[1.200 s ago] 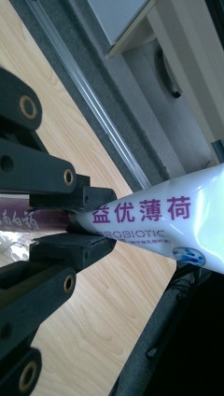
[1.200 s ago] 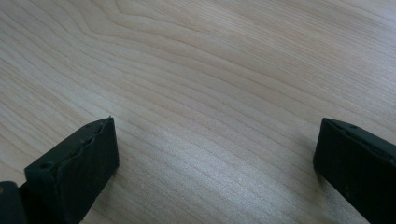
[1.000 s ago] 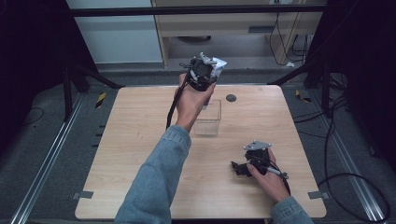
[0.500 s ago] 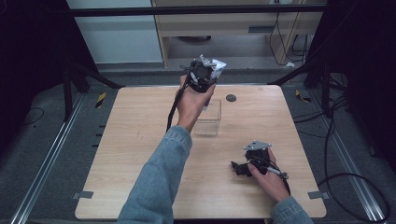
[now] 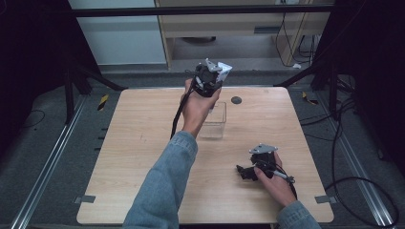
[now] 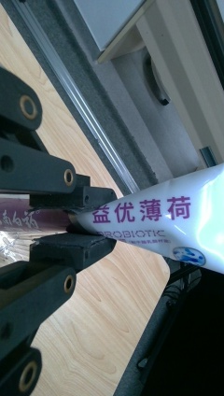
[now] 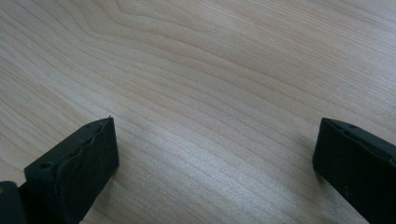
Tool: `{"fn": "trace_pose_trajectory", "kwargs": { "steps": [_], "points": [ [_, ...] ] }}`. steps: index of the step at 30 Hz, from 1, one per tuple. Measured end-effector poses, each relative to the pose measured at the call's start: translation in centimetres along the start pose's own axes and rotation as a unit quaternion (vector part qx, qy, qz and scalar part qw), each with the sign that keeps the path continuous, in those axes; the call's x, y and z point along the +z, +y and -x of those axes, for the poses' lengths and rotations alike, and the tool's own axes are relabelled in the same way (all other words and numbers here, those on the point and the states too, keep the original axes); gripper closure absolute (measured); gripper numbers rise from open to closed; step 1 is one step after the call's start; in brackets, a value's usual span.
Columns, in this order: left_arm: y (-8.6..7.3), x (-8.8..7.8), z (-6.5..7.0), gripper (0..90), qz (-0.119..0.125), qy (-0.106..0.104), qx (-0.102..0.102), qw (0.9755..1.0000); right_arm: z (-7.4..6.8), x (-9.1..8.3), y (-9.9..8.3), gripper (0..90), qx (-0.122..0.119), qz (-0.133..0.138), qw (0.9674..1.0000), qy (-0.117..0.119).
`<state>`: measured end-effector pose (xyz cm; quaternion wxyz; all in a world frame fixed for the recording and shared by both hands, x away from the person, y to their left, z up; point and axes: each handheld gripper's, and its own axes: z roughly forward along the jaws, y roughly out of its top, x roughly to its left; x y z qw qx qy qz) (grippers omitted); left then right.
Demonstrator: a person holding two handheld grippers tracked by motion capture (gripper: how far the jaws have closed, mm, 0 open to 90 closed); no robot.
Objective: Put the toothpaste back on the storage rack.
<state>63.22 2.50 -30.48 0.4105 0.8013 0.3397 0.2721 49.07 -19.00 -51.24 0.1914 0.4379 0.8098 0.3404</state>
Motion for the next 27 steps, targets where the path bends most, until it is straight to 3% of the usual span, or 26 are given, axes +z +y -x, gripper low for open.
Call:
{"fn": "trace_pose_trajectory", "kwargs": {
  "steps": [14, 27],
  "points": [
    [-2.1, 1.6, 0.4, 77.8, 0.004, -0.009, -0.012, 0.9999, 0.0, 0.0, 0.0, 0.6, -0.001, 0.001, 1.0000, -0.001],
    [-4.2, 2.7, 0.2, 77.7, -0.009, -0.014, -0.017, 0.9997, 0.1, 0.0, 0.0, 0.6, -0.006, 0.002, 1.0000, -0.001]
  ]
}}
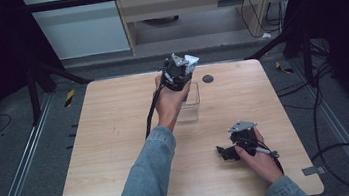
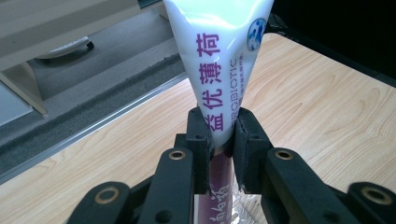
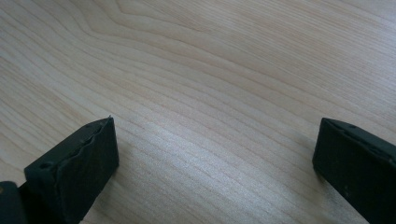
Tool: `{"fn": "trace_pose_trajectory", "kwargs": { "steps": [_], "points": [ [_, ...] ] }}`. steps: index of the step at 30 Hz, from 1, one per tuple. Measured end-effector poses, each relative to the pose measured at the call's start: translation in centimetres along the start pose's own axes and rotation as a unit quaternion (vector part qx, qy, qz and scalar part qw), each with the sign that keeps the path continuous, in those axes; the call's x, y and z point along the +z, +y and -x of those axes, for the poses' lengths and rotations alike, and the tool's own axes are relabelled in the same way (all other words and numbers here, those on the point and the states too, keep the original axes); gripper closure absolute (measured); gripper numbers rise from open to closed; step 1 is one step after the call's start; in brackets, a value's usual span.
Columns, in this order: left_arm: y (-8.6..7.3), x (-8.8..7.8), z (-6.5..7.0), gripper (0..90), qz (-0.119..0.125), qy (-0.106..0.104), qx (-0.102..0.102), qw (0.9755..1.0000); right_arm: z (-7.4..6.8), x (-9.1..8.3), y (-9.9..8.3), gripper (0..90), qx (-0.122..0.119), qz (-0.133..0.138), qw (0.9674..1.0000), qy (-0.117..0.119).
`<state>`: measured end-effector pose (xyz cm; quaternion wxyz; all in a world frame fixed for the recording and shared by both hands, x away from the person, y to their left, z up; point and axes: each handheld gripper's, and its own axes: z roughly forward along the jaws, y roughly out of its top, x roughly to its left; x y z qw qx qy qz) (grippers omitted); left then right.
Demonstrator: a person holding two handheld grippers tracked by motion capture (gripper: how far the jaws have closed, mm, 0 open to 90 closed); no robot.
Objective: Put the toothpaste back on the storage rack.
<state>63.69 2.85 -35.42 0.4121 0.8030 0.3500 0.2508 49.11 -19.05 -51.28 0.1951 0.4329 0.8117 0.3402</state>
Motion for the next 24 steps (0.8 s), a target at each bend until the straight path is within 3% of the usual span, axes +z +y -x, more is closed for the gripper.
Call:
{"fn": "trace_pose_trajectory", "kwargs": {
  "steps": [24],
  "points": [
    [-2.0, 1.6, 0.1, 77.5, -0.020, -0.003, -0.016, 0.9997, 0.0, 0.0, 0.0, 0.5, 0.001, 0.000, 1.0000, 0.000]
  ]
}}
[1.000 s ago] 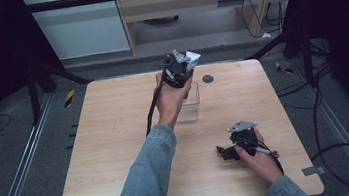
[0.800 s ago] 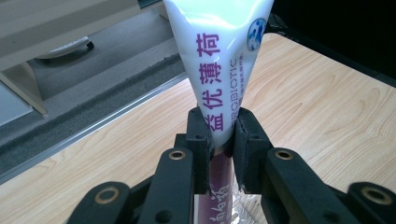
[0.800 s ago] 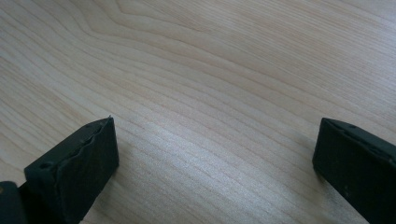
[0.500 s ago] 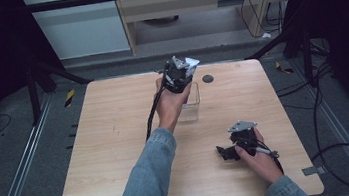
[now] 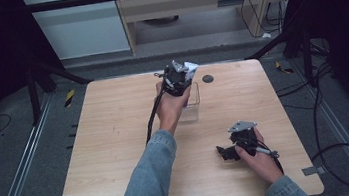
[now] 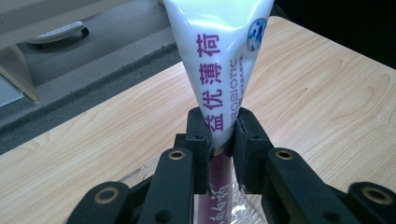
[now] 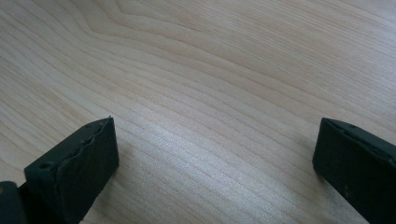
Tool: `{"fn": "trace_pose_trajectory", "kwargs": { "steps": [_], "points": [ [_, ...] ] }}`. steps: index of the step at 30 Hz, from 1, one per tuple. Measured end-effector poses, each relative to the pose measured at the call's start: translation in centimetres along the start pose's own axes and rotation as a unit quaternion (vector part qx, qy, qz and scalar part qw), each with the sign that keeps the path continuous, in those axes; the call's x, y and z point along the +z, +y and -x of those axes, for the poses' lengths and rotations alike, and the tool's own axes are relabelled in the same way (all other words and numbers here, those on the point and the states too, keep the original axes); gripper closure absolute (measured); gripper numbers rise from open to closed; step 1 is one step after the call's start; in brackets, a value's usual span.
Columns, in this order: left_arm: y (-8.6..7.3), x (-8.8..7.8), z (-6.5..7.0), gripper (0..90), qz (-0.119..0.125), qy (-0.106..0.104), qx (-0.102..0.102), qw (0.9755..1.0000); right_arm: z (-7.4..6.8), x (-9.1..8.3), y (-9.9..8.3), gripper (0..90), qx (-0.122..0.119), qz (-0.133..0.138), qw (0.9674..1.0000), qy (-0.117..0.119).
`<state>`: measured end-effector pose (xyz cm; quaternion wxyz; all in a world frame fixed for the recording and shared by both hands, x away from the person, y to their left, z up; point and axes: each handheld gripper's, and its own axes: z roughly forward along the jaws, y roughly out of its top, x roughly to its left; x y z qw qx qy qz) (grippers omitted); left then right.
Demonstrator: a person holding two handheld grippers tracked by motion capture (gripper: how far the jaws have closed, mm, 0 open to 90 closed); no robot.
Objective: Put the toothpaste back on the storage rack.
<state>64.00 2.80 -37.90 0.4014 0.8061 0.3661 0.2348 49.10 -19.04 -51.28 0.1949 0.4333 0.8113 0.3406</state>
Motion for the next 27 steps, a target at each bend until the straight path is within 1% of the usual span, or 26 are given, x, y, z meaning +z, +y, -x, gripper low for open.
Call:
{"fn": "trace_pose_trajectory", "kwargs": {
  "steps": [3, 9, 17, 27],
  "points": [
    [-0.10, 0.09, 0.12, 77.5, -0.004, 0.000, 0.004, 1.0000, 0.00, 0.00, 0.00, 0.5, 0.000, 0.000, 1.0000, 0.000],
    [-0.43, 0.30, 0.14, 77.5, -0.008, 0.000, 0.002, 1.0000, -0.01, 0.00, 0.00, 0.6, 0.000, 0.000, 1.0000, 0.000],
    [-0.69, 0.48, 0.09, 77.4, -0.015, 0.002, 0.007, 0.9999, 0.00, 0.00, 0.00, 0.6, 0.000, 0.000, 1.0000, 0.000],
    [-0.96, 0.59, 0.16, 77.3, -0.018, 0.000, 0.007, 0.9998, 0.00, 0.00, 0.00, 0.6, 0.000, 0.000, 1.0000, 0.000]
  ]
}}
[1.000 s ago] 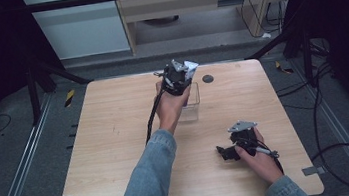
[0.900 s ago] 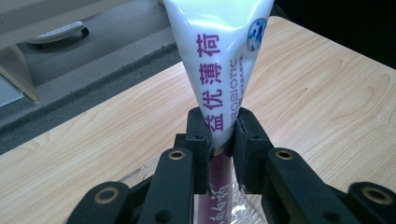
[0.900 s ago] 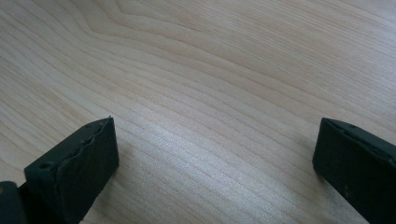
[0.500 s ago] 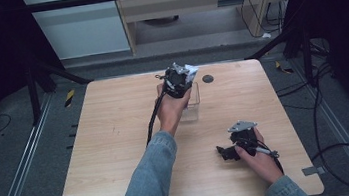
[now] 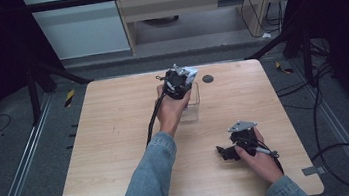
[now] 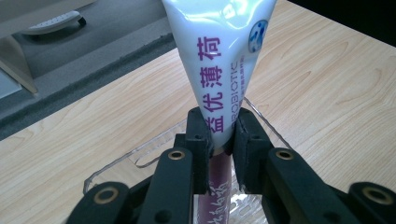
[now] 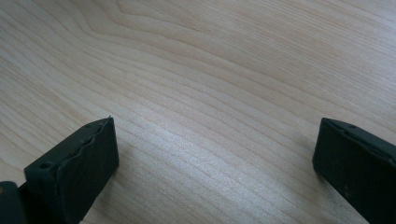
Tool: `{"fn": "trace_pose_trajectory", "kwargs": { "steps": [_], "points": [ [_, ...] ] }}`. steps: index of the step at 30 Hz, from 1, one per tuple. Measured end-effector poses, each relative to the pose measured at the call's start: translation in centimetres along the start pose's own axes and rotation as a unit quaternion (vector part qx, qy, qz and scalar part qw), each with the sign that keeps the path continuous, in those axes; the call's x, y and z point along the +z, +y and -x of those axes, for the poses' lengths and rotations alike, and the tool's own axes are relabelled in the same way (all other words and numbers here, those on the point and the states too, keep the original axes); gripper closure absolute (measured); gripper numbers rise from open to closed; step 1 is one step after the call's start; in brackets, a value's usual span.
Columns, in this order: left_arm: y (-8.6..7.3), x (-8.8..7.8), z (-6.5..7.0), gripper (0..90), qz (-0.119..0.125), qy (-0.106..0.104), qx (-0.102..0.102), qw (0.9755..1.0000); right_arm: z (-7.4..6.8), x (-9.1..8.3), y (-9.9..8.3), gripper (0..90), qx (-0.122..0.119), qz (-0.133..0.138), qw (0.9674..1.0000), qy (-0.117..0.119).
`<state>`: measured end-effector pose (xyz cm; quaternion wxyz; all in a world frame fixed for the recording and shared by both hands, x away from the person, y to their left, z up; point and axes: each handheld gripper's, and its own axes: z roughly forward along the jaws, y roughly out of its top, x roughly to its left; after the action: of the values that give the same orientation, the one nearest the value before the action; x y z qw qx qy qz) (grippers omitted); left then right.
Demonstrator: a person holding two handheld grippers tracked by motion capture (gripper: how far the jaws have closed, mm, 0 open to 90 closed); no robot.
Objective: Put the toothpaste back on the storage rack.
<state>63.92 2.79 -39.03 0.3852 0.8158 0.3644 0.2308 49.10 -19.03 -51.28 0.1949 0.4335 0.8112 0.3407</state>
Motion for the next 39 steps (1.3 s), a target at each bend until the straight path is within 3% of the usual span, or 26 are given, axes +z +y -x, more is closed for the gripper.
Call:
{"fn": "trace_pose_trajectory", "kwargs": {
  "steps": [39],
  "points": [
    [1.0, 1.0, 0.5, 75.4, -0.018, -0.004, -0.007, 0.9998, 0.0, 0.0, 0.0, 0.5, -0.001, 0.000, 1.0000, 0.000]
  ]
}}
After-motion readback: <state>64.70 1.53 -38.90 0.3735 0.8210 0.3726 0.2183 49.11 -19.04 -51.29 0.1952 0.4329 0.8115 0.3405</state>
